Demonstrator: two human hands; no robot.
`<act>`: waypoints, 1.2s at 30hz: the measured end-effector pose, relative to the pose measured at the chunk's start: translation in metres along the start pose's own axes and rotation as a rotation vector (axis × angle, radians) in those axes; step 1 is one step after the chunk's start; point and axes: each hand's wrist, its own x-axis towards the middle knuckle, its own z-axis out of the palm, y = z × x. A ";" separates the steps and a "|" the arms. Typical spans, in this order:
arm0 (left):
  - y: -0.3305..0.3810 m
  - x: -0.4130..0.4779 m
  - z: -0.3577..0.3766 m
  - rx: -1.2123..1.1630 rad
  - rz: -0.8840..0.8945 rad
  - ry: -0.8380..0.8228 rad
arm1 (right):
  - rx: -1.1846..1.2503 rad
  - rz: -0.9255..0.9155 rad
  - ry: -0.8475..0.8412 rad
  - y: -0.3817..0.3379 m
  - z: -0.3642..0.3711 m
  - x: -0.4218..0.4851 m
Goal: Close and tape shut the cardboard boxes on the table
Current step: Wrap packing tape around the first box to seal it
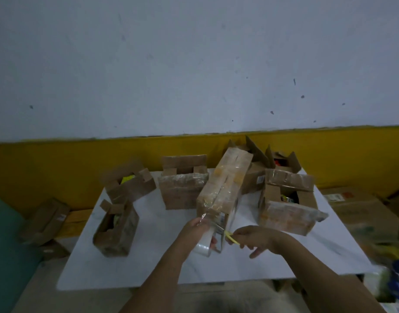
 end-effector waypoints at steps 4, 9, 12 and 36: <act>0.004 -0.002 0.000 0.039 -0.024 0.030 | 0.019 -0.023 -0.020 -0.014 0.000 0.017; 0.003 0.007 -0.004 0.032 -0.057 0.041 | -0.029 -0.046 0.045 -0.019 -0.004 0.028; 0.001 0.010 -0.008 0.014 -0.068 0.049 | -0.124 -0.137 0.108 -0.020 -0.007 0.030; -0.093 0.008 -0.063 -0.094 -0.289 0.188 | -0.453 0.080 0.224 0.045 0.105 0.130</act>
